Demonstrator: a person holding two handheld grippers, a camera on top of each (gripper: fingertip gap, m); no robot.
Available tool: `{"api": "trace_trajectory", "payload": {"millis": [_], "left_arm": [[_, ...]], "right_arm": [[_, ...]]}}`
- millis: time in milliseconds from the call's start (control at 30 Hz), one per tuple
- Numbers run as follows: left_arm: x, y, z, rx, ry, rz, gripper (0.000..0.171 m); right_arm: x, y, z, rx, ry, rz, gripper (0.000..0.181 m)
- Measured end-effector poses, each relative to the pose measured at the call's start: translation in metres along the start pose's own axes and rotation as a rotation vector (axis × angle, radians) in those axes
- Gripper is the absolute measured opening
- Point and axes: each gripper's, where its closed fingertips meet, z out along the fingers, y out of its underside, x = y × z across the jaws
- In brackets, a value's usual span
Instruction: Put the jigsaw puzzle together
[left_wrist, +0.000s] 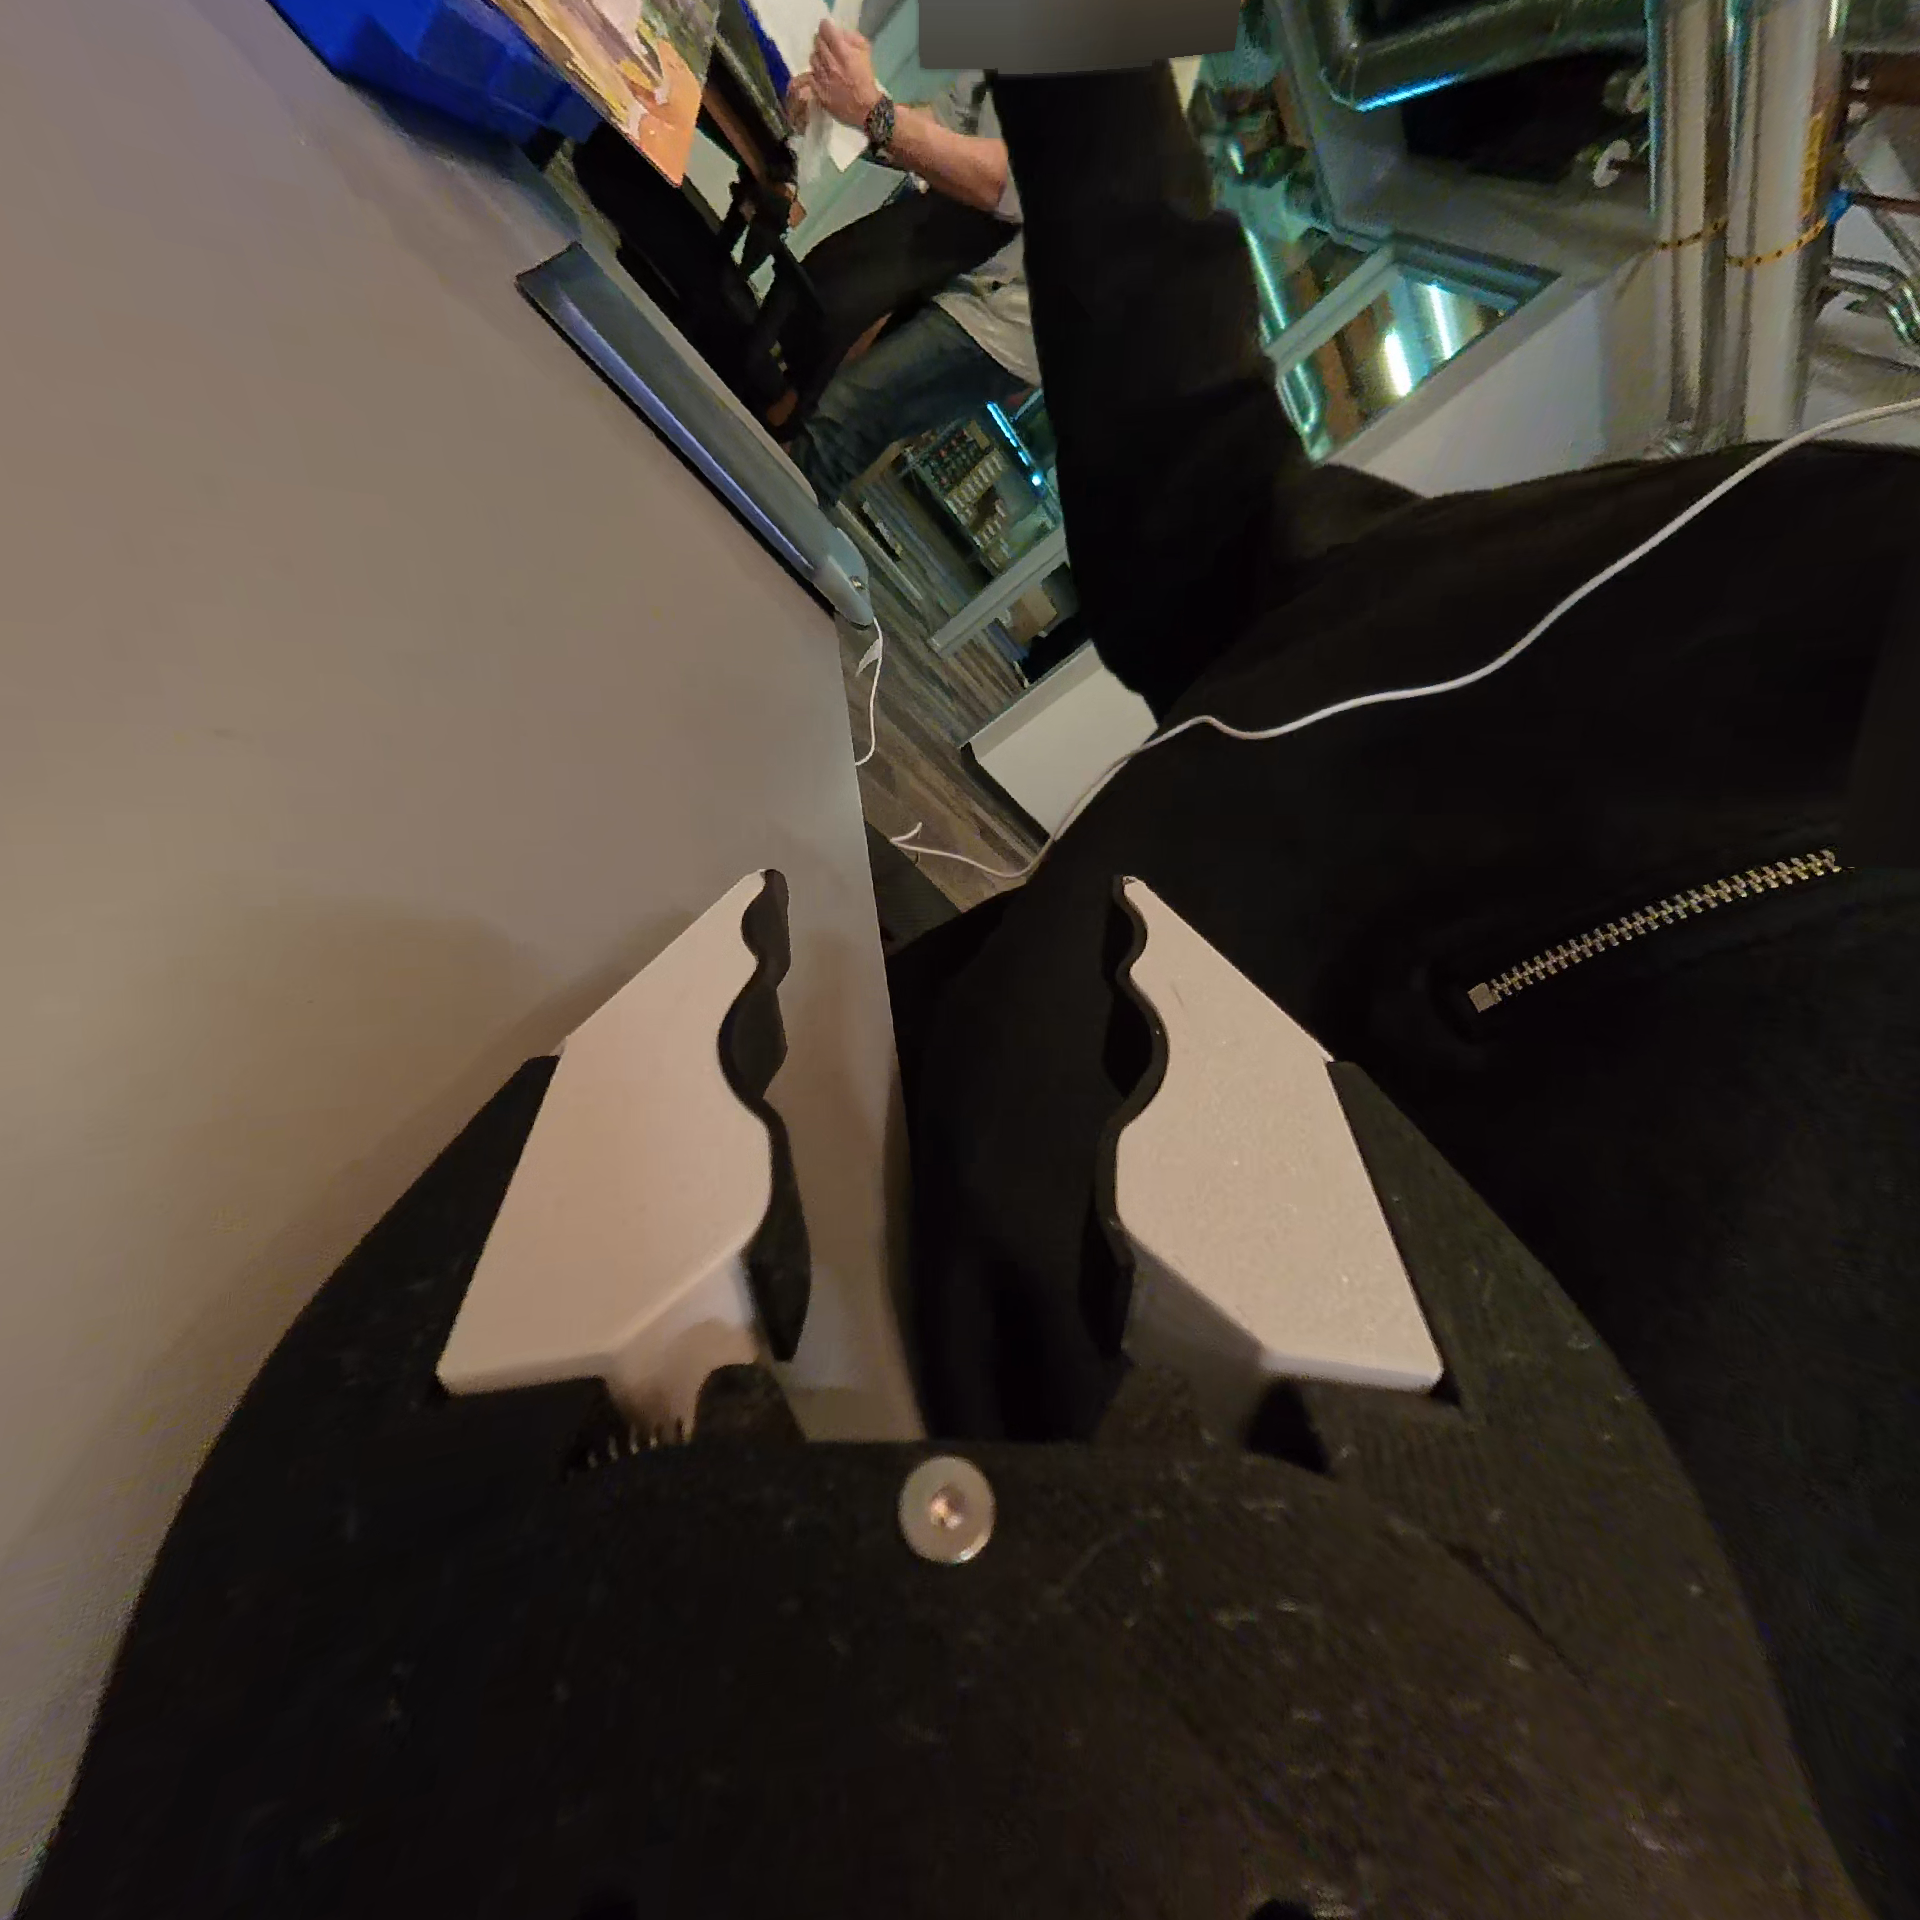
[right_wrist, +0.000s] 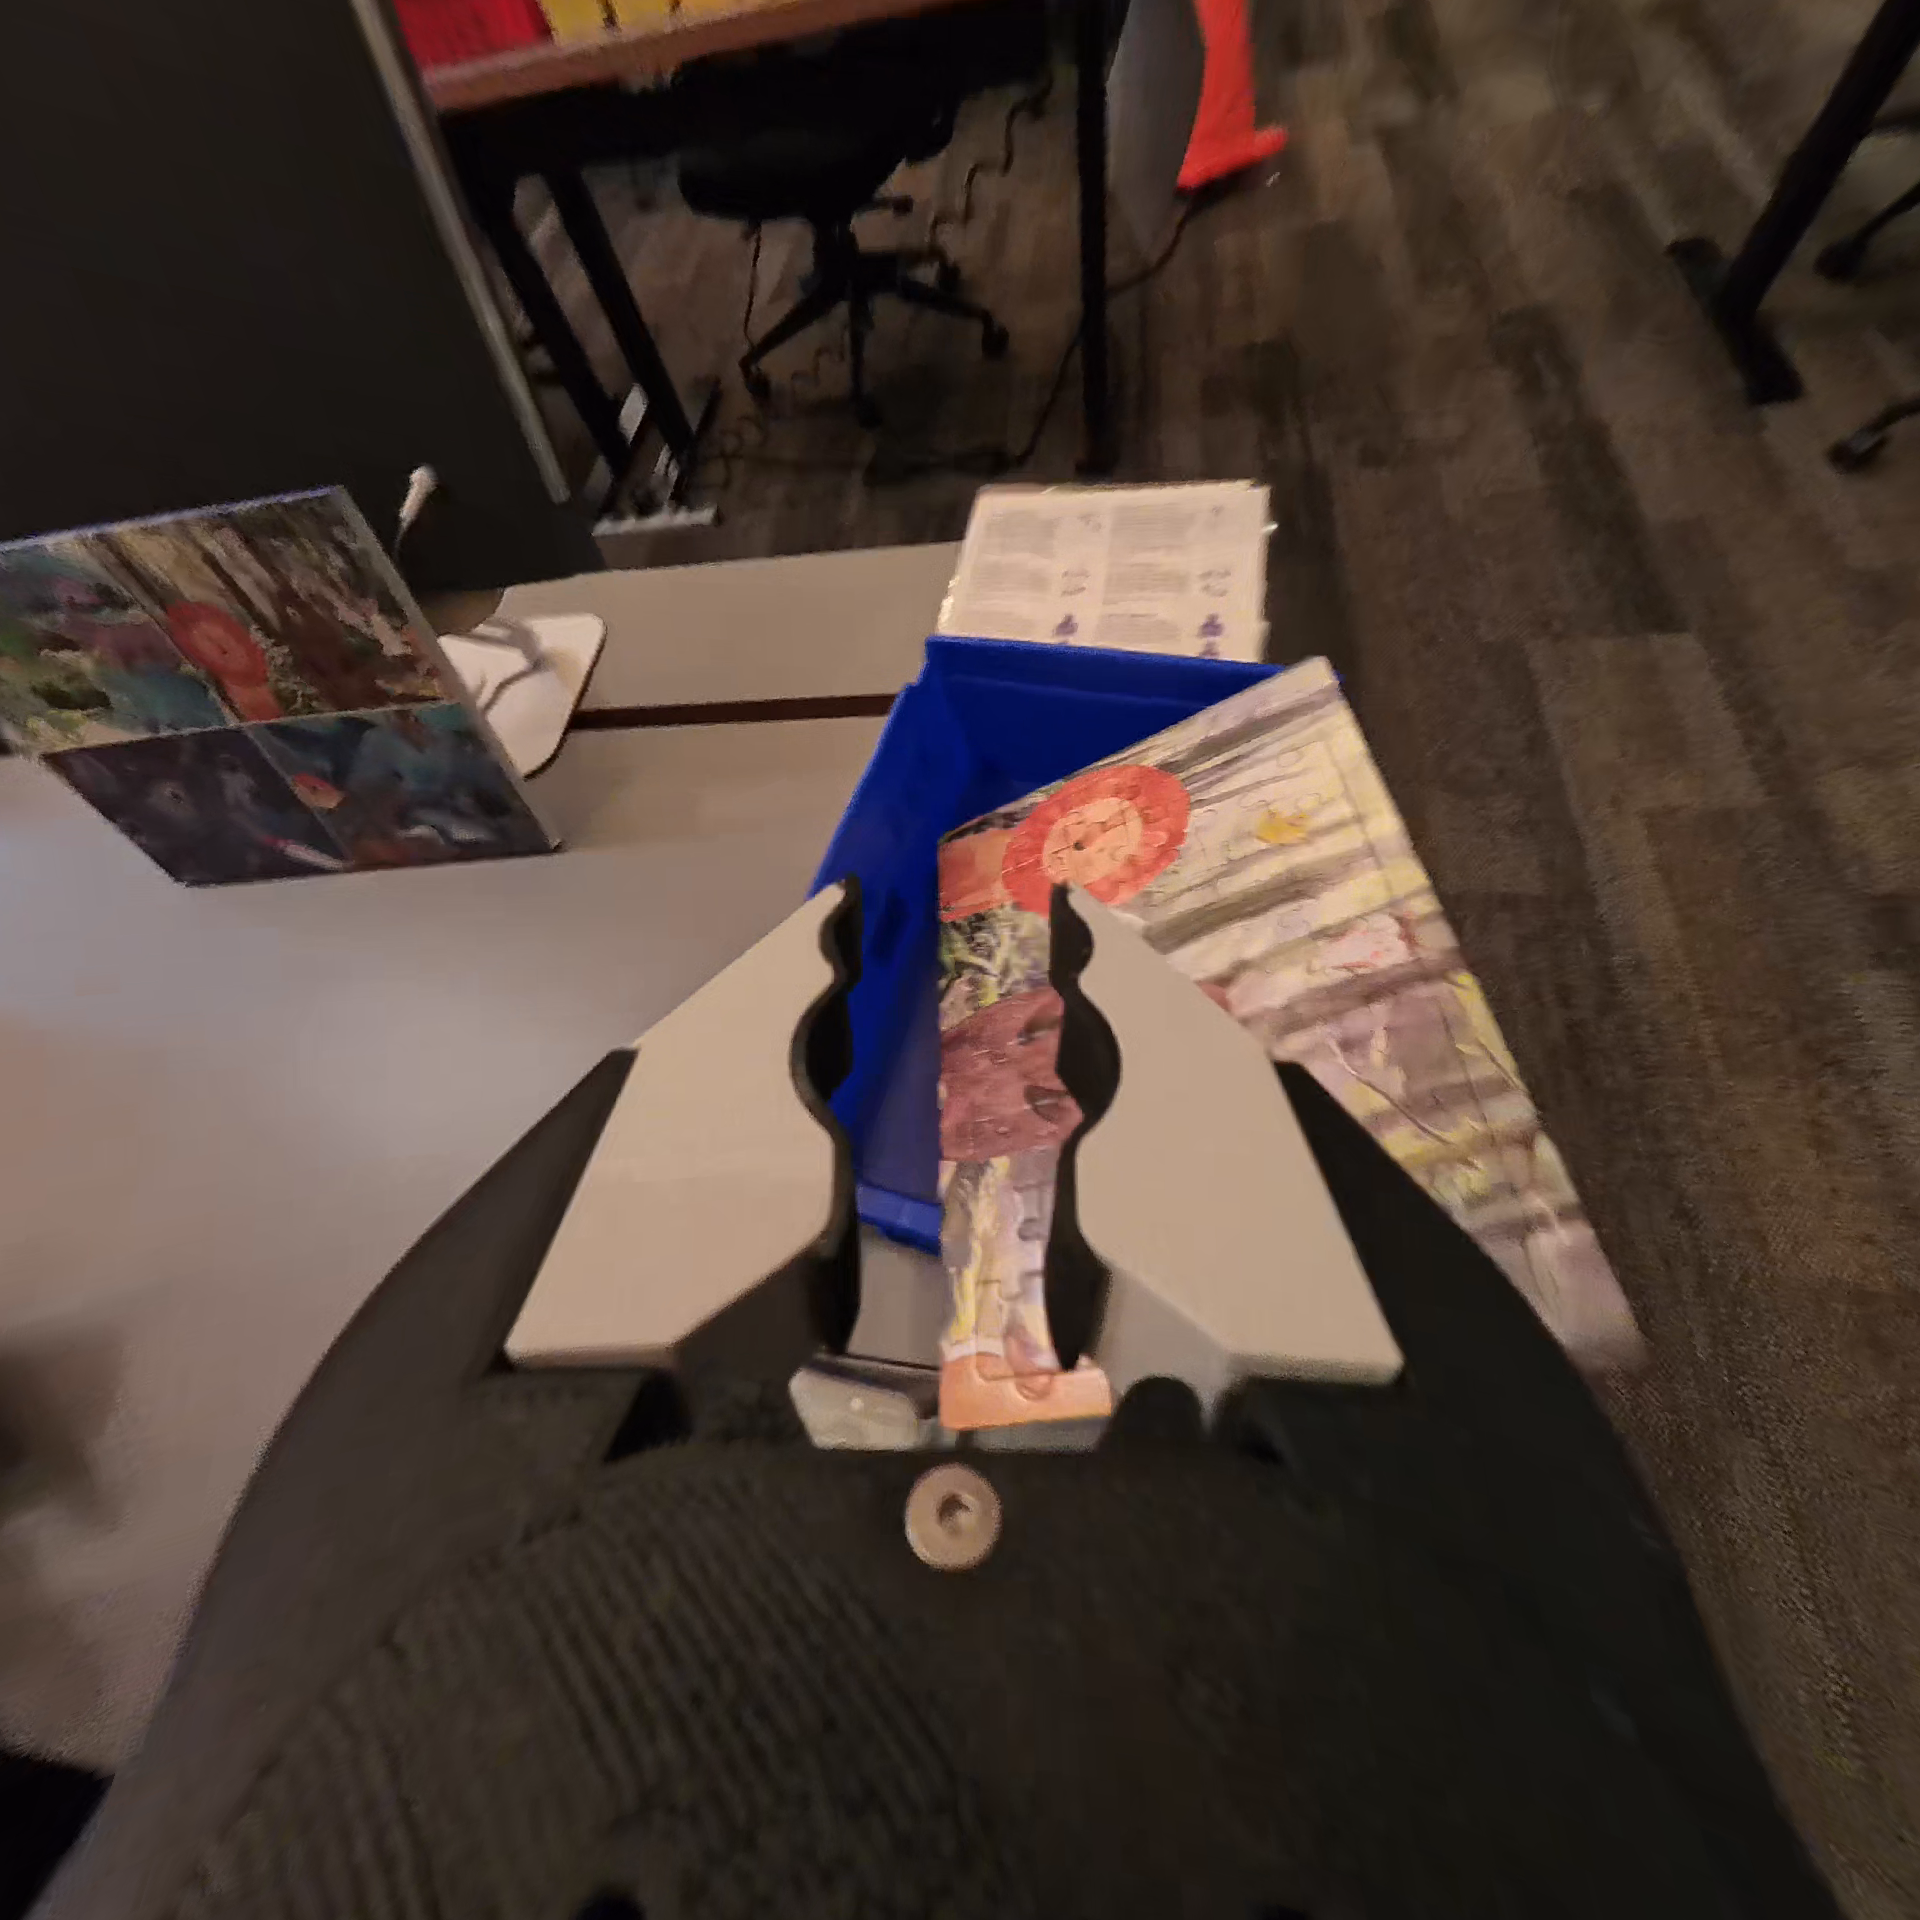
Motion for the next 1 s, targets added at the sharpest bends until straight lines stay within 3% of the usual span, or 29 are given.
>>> {"api": "trace_trajectory", "payload": {"millis": [67, 133, 200, 367, 467, 567, 667, 733, 833, 1000], "left_arm": [[0.001, 0.0, -0.001, 0.005, 0.001, 0.001, 0.058], [0.001, 0.0, -0.001, 0.012, 0.008, -0.004, 0.058], [0.001, 0.0, -0.001, 0.011, 0.022, -0.013, 0.058], [0.001, -0.002, 0.004, -0.019, 0.007, 0.007, 0.058], [0.001, -0.006, 0.007, -0.013, 0.024, -0.001, 0.058], [0.003, -0.008, 0.012, -0.021, 0.047, -0.01, 0.058], [0.004, -0.007, 0.017, -0.047, 0.05, 0.002, 0.058], [0.005, -0.007, 0.02, -0.059, 0.048, 0.013, 0.058], [0.006, -0.008, 0.022, -0.052, 0.052, 0.02, 0.058], [0.004, -0.009, 0.02, -0.027, 0.053, 0.005, 0.058]], "right_arm": [[0.034, 0.016, -0.016, 0.086, 0.103, -0.017, 0.033], [0.076, 0.04, -0.024, 0.159, 0.214, -0.179, 0.031], [0.108, 0.068, -0.03, 0.18, 0.303, -0.222, 0.028], [0.102, 0.109, -0.039, 0.305, 0.288, -0.145, 0.03], [0.105, 0.139, -0.035, 0.349, 0.364, -0.086, 0.031], [0.092, 0.166, -0.019, 0.292, 0.236, 0.107, 0.037], [0.081, 0.17, -0.006, 0.285, 0.076, 0.343, 0.039], [0.075, 0.171, 0.002, 0.239, -0.02, 0.445, 0.031], [0.074, 0.173, 0.008, 0.178, -0.081, 0.476, 0.006], [0.074, 0.149, -0.003, 0.165, -0.149, 0.462, 0.002]]}}
